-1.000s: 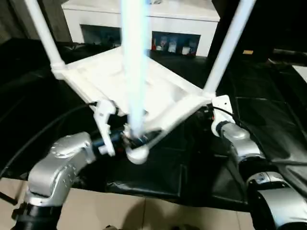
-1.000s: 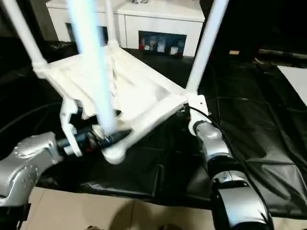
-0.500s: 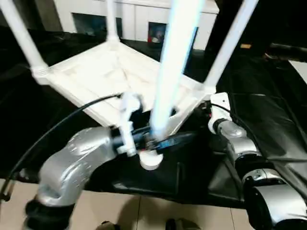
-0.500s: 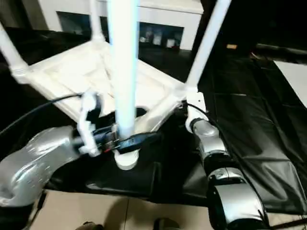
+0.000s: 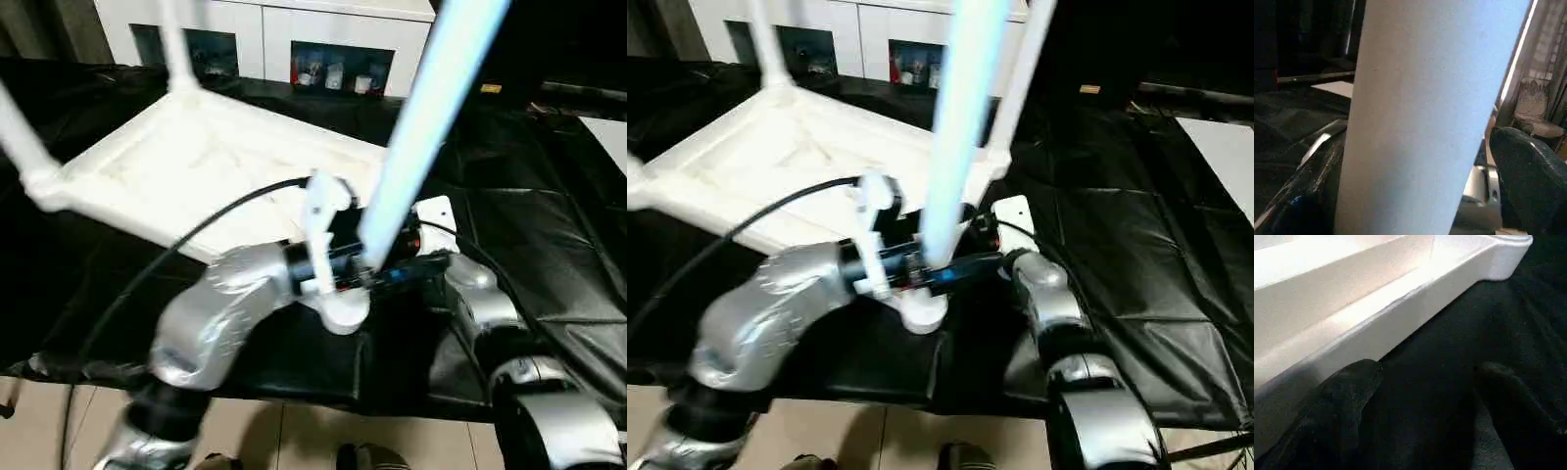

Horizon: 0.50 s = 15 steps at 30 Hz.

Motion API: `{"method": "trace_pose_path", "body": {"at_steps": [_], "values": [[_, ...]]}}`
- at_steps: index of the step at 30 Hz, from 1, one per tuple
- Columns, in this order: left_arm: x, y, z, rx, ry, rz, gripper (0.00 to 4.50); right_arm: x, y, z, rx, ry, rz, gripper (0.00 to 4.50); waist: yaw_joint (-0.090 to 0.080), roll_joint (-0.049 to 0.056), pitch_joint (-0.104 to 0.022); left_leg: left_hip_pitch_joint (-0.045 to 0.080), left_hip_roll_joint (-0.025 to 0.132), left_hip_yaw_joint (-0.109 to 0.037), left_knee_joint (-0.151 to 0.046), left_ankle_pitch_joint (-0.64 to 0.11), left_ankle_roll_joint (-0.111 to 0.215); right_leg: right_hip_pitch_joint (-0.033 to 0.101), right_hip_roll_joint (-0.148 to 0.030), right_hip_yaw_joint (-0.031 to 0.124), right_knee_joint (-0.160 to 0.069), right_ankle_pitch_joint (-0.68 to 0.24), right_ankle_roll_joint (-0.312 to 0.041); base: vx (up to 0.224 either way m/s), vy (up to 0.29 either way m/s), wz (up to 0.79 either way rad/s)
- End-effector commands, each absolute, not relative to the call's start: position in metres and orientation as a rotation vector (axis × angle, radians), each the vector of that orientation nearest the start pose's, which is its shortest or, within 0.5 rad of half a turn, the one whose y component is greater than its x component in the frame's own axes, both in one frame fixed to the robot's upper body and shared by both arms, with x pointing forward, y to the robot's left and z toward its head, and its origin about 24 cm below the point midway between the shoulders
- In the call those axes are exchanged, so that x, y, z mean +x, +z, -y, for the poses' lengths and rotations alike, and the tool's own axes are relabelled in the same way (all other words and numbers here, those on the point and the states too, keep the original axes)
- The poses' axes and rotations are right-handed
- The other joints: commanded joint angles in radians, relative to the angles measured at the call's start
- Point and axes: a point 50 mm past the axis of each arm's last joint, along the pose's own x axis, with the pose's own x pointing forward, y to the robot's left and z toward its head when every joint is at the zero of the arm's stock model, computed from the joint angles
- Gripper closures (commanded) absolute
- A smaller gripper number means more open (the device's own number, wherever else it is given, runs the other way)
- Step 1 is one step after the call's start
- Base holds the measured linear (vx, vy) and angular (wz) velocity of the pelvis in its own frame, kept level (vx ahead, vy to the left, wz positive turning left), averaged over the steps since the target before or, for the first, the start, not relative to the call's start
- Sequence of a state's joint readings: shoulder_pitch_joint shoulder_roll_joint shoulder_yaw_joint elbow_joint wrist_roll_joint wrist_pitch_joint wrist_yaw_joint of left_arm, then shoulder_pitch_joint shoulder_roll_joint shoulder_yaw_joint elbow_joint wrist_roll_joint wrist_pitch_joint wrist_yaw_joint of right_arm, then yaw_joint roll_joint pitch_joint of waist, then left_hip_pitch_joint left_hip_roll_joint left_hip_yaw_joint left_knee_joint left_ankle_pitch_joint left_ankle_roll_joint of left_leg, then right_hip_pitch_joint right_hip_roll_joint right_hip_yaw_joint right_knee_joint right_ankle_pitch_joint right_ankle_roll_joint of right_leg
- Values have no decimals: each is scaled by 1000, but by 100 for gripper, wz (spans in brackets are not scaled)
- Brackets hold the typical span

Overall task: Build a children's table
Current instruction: Rotate table base

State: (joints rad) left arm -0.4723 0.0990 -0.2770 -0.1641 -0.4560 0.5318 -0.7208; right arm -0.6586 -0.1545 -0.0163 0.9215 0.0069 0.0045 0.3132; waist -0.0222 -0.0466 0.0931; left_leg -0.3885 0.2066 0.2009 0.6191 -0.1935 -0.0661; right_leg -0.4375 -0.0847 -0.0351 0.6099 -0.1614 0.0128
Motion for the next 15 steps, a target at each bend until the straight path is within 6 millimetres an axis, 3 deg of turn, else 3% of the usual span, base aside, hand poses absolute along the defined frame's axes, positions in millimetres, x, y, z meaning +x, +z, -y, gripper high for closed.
{"method": "trace_pose_path", "body": {"at_steps": [1,8,15], "values": [[260,158,-5,-153,-1389,77,3,353,32,112,-120,513,-270,63,8,8,-75,10,15,-6,-79,-183,40,67,-31,27,-53,-105,-271,0,0,0],[271,152,2,-114,-1348,84,3,351,32,110,-133,527,-264,63,11,21,-84,20,18,-5,-77,-189,46,66,-31,26,-55,-92,-299,0,0,0],[293,142,-23,-9,-1259,77,3,357,48,145,-106,378,-202,63,15,20,-100,17,14,-5,-70,-144,64,76,-33,27,-47,-46,-302,0,0,0]]}}
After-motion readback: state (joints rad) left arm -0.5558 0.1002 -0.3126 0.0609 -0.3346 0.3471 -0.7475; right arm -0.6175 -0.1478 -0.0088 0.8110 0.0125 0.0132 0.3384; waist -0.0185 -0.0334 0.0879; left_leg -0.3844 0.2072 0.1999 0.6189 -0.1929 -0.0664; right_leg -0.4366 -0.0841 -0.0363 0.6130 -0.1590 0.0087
